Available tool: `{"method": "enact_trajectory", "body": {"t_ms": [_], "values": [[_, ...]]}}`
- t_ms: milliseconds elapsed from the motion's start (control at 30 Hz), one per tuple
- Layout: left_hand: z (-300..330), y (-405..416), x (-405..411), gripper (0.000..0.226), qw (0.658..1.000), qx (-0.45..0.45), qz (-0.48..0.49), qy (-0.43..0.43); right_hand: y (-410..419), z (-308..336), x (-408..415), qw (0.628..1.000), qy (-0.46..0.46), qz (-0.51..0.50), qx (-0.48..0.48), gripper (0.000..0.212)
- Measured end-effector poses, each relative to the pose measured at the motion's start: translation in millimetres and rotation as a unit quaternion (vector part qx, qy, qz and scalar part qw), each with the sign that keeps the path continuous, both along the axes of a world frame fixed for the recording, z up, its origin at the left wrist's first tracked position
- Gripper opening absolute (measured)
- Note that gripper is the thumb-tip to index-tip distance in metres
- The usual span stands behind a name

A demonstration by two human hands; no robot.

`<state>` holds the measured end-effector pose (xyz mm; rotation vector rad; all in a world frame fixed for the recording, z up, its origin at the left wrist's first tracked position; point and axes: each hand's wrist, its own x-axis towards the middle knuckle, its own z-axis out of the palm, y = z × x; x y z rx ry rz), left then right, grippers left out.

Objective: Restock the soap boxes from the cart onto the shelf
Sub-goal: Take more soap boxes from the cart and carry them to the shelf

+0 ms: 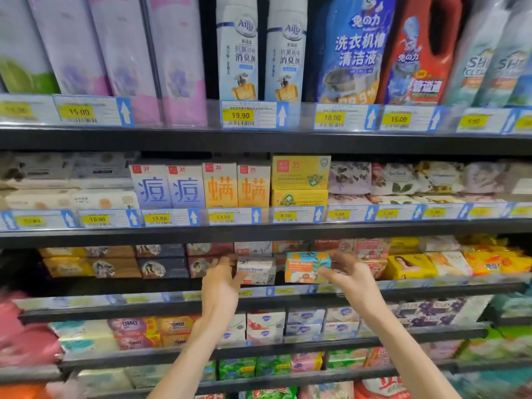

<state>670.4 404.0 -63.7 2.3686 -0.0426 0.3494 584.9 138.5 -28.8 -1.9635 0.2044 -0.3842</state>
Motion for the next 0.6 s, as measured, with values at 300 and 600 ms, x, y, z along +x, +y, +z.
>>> {"method": "enact_trajectory", "body": {"t_ms": [300,600], "values": [[-4.9,1.0,-3.4,0.032,0.996,0.064,-0.014,-0.054,5.3,-13.6,9.9,1.0,0.005,-0.017,-0.011,0.043],[-3.1,7.1,-3.1,0.03,0.997,0.049,-0.021,-0.058,25.1,-16.8,18.2,0.997,-0.005,-0.02,-0.075,0.037]]}}
